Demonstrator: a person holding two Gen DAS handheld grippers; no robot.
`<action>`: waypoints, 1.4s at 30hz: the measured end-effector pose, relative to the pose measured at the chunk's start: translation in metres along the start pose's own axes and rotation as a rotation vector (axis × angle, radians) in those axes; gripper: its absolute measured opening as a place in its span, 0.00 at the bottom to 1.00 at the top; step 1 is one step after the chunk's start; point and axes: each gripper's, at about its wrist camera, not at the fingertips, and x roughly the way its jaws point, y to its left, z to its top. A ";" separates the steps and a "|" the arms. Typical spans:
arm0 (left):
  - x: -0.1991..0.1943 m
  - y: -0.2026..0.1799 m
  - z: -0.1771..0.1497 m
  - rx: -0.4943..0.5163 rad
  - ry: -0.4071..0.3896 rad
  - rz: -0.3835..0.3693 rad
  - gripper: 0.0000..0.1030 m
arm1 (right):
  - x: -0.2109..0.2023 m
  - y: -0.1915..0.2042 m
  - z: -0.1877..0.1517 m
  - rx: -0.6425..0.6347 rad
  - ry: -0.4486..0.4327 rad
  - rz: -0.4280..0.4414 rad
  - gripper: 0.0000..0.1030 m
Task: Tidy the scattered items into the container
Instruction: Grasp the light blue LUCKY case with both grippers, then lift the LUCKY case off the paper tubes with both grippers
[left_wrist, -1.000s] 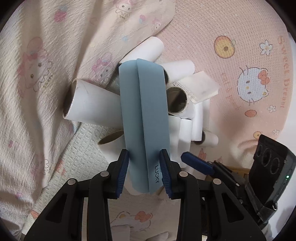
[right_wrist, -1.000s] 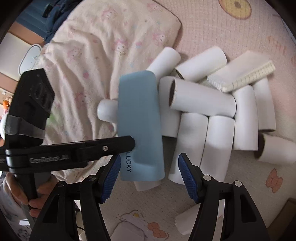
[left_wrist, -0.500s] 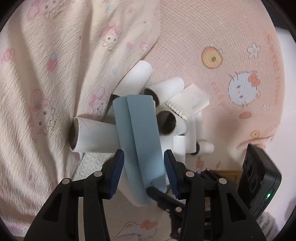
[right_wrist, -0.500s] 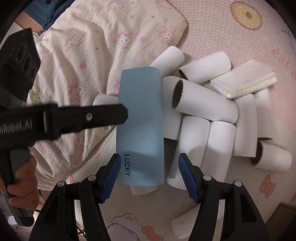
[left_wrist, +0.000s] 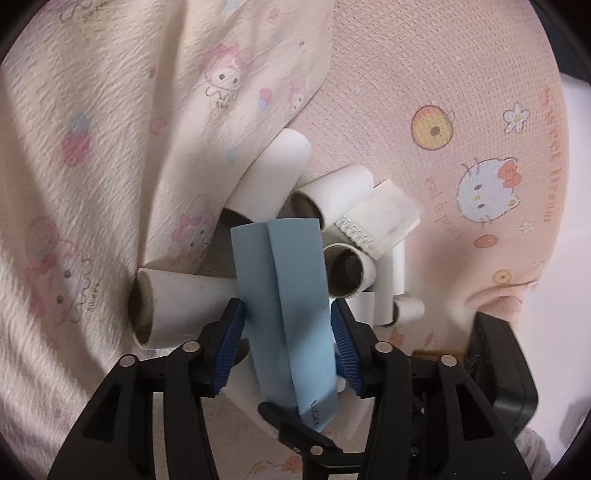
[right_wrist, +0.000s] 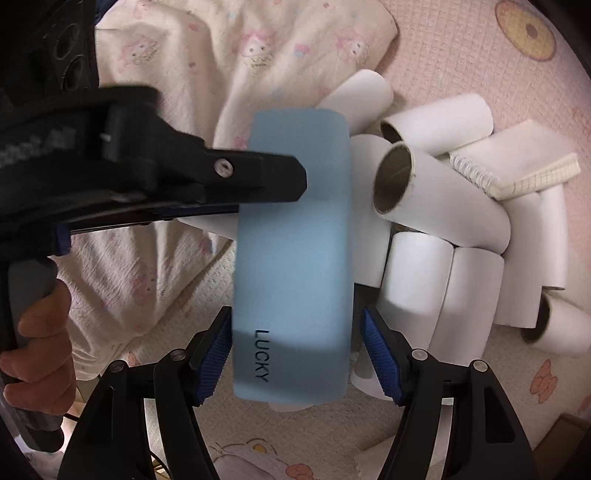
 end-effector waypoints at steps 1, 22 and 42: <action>0.000 0.000 0.000 0.002 -0.003 -0.003 0.53 | 0.000 -0.001 0.000 0.003 -0.001 0.007 0.65; -0.022 -0.046 0.002 0.099 -0.066 -0.084 0.37 | -0.052 0.010 0.006 -0.073 -0.085 -0.100 0.58; -0.029 -0.176 -0.011 0.317 -0.001 -0.267 0.38 | -0.169 -0.043 -0.055 0.028 -0.245 -0.354 0.58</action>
